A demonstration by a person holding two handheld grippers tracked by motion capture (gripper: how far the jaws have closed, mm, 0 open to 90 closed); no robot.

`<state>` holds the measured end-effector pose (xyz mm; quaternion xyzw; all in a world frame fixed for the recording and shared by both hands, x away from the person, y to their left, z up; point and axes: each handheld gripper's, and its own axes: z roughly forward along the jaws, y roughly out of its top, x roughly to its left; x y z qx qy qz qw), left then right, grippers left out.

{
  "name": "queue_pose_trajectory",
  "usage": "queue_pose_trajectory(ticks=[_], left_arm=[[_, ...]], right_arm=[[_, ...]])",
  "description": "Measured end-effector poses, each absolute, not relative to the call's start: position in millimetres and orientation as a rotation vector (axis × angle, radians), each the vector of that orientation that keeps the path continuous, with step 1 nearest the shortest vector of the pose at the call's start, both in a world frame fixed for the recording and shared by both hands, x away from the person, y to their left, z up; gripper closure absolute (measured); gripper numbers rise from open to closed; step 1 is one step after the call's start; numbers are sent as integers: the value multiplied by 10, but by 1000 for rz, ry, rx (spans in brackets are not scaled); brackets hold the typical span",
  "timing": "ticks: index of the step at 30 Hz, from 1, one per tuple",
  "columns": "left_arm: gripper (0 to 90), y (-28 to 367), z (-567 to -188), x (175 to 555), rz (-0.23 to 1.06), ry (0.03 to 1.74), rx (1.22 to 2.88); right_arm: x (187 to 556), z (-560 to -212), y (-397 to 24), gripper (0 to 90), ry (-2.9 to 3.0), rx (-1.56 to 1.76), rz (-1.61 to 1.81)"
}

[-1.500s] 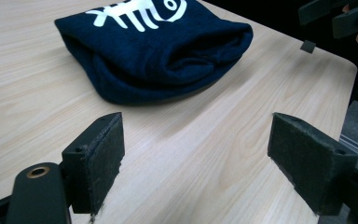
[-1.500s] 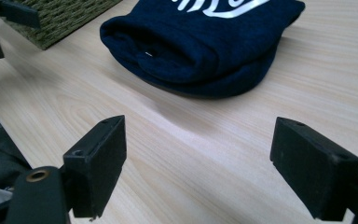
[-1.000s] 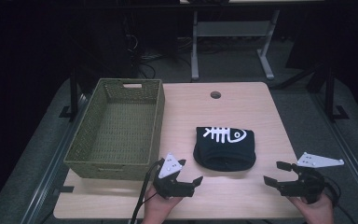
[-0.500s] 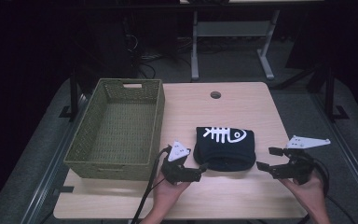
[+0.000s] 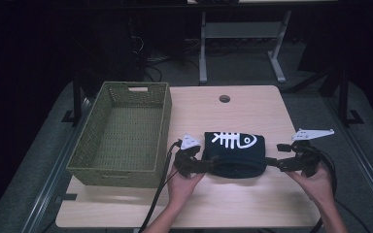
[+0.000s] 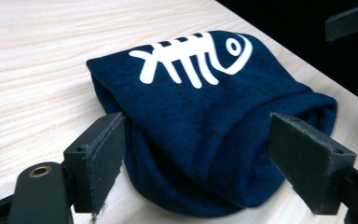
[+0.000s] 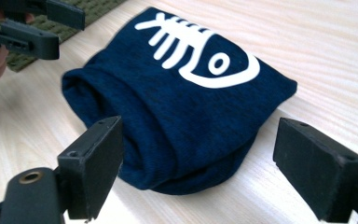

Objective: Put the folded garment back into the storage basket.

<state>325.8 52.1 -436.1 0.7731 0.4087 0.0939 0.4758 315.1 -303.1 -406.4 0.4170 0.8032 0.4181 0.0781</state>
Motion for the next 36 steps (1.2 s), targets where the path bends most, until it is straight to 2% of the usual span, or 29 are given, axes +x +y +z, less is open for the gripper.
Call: queue_pose_trajectory(ticks=[8,16,24,25,36], left_arm=[[196,472,-4443,3468,208,1079,1887],[212,446,-4560,3622,189,1150,1915],[245,450,-4654,3690,132,1189,1914],[253,454,-4657,3701,128,1188,1916],[415,429,-4712,3714,67,1197,1936]], right_arm=[[3398,-4108,-3044,160,2407,1320,1240],[3609,-4322,-3002,166,2428,1456,1214],[3729,-4491,-2951,232,2457,1530,1166],[3755,-4537,-2927,268,2458,1559,1139],[3759,-4614,-2822,428,2472,1583,1066]])
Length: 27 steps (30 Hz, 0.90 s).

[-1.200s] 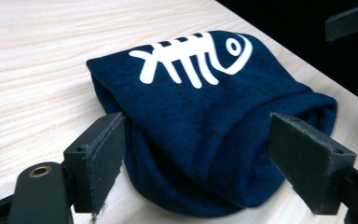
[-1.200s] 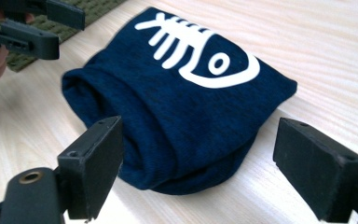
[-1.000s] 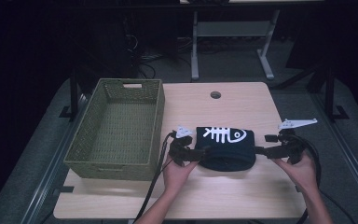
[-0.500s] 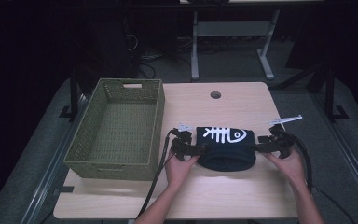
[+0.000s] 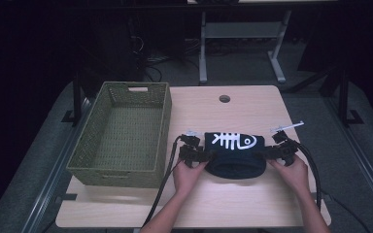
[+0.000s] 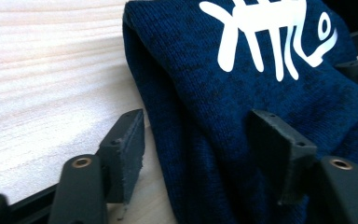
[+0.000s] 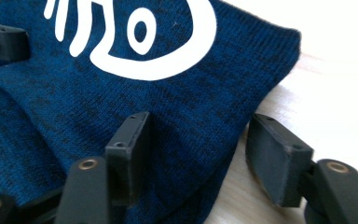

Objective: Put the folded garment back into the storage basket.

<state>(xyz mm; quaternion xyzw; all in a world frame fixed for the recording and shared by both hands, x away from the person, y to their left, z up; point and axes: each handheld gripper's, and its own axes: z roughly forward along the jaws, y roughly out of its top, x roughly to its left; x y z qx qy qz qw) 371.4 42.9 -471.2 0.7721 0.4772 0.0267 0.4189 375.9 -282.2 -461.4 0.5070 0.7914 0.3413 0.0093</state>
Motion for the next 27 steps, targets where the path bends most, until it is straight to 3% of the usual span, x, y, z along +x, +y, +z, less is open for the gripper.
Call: queue_pose_trajectory(ticks=[13,27], left_arm=[[662,398,-4710,3709,18,1170,1934],[721,400,-4590,3687,61,1136,1956]], right_arm=[[3743,-4635,-2751,719,2511,1576,1120],[3659,-4473,-2729,761,2501,1538,1150]])
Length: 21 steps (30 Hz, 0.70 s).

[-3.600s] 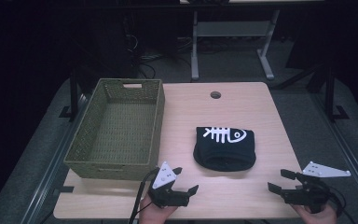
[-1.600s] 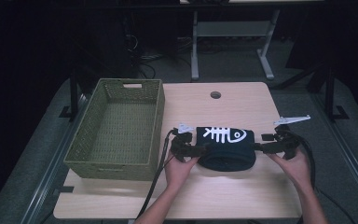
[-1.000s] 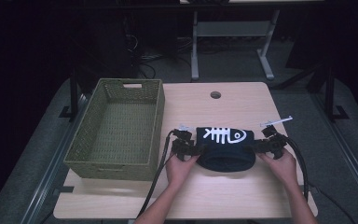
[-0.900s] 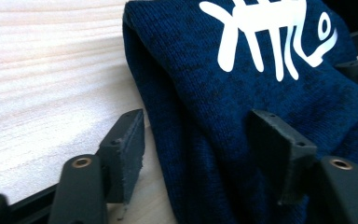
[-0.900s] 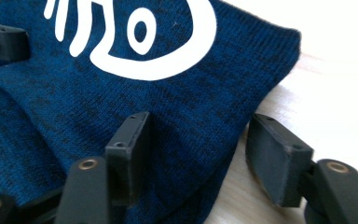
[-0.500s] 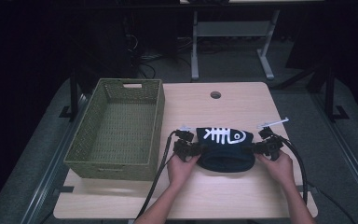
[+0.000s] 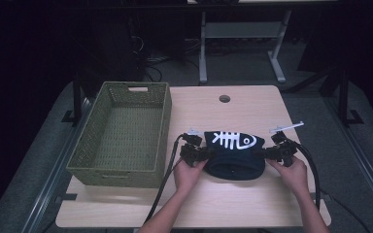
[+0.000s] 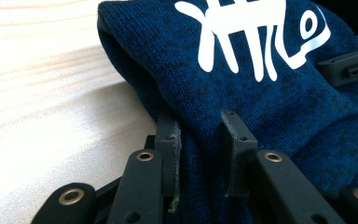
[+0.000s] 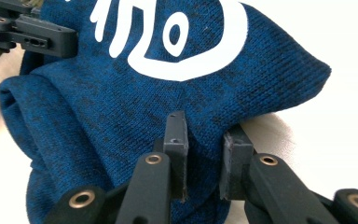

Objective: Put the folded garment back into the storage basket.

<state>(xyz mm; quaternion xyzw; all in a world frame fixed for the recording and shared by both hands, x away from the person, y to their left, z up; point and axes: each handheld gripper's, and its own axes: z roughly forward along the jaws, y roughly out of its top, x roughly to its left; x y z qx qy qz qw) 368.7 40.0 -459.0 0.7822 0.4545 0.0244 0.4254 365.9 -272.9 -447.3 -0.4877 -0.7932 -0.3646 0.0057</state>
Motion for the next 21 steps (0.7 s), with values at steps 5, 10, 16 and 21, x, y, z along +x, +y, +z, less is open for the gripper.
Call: queue_pose_trajectory(ticks=[5,10,16,21], left_arm=[[721,413,-4520,3667,62,1118,1946],[721,406,-4438,3652,67,1098,1953],[721,393,-4314,3619,81,1066,1952],[721,426,-4217,3591,86,1050,1946]], right_arm=[[3624,-4377,-2750,760,-2482,-1516,-1167],[3593,-4309,-2759,760,-2487,-1518,-1173],[3554,-4201,-2796,760,-2494,-1516,-1190],[3518,-4063,-2775,760,-2510,-1504,-1209]])
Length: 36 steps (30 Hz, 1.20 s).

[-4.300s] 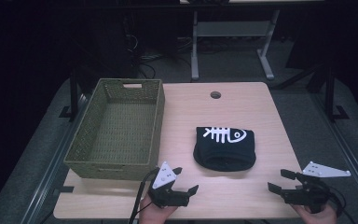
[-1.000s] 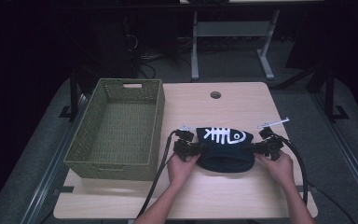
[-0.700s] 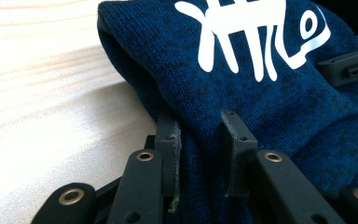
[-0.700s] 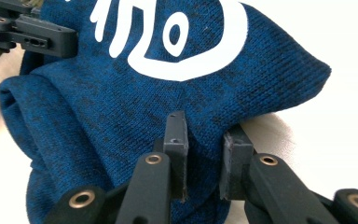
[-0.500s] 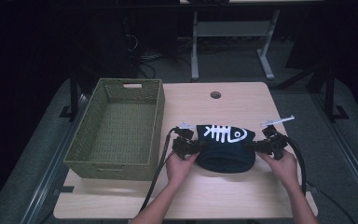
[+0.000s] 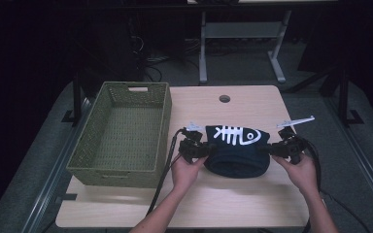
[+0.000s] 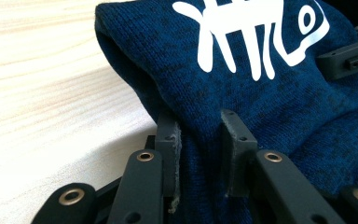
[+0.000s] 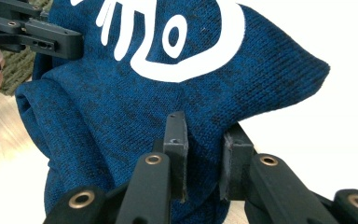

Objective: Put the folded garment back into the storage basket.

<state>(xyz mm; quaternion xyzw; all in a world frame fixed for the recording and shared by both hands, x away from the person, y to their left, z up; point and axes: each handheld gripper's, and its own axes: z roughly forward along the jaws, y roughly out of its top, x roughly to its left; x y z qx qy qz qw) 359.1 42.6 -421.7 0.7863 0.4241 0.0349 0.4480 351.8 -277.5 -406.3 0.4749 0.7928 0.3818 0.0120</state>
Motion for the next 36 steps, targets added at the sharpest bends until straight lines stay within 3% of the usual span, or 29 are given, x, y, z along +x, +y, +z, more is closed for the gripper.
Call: queue_pose_trajectory(ticks=[36], left_arm=[[721,701,-3637,3551,120,969,1930]], right_arm=[[3481,-3505,-2646,759,2440,1413,1347]])
